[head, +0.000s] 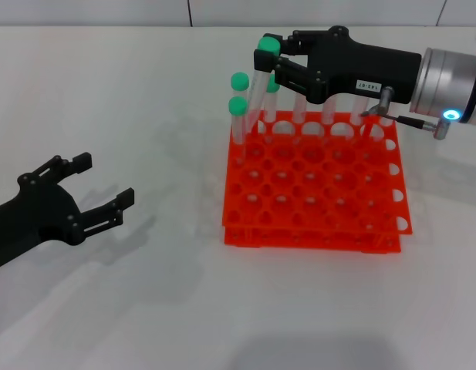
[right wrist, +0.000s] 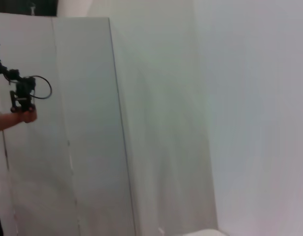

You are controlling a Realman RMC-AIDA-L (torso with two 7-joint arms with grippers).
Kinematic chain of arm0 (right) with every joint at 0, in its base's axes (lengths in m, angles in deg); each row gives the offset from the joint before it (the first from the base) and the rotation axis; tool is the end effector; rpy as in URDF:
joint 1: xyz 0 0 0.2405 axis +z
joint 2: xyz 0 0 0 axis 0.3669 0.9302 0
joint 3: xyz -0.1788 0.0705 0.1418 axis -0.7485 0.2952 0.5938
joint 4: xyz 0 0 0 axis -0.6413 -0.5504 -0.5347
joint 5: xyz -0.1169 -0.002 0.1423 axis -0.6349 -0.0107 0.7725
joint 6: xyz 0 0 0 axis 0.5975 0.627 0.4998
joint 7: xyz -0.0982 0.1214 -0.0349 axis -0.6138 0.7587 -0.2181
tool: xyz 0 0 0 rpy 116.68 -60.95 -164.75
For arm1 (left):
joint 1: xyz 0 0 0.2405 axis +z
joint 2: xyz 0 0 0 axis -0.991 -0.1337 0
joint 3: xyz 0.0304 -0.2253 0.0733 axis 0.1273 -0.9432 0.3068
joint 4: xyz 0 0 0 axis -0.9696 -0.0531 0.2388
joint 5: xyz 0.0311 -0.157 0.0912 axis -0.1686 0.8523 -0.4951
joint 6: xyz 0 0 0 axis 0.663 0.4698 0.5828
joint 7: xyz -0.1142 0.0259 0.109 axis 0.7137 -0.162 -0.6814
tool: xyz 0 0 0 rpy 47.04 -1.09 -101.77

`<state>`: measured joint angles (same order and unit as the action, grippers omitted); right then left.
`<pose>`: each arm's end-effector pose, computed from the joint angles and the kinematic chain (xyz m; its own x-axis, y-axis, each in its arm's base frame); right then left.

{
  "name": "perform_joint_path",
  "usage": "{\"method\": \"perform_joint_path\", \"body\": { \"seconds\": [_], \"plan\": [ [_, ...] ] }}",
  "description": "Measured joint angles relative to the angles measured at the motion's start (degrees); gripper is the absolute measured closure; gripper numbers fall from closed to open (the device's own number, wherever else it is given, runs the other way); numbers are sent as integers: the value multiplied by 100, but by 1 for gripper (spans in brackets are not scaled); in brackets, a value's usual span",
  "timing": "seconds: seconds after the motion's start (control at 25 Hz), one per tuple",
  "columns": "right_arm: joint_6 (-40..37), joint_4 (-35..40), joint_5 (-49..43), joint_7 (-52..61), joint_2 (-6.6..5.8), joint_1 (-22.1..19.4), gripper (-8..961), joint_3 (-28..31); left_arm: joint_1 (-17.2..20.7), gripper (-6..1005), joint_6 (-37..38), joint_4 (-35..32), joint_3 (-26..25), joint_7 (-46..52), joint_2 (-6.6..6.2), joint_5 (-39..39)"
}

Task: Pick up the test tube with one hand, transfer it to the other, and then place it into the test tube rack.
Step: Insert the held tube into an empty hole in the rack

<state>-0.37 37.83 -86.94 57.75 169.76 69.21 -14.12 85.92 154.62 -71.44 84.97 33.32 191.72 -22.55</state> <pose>0.1268 0.3711 -0.0267 0.7145 -0.0746 -0.6956 -0.2988 -0.9316 -0.2070 -0.2801 0.2392 0.0150 0.7954 0.2257 0.5625 0.5387 -0.6887 -0.4853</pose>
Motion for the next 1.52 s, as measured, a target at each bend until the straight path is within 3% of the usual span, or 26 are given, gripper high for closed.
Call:
{"method": "perform_joint_path", "body": {
  "seconds": [0.76, 1.52],
  "plan": [
    [446, -128, 75, -314, 0, -180, 708, -141, -51, 105, 29, 63, -136, 89, -31, 8],
    [659, -718, 216, -833, 0, -43, 708, -190, -53, 106, 16, 172, -136, 85, -41, -22]
  ]
}}
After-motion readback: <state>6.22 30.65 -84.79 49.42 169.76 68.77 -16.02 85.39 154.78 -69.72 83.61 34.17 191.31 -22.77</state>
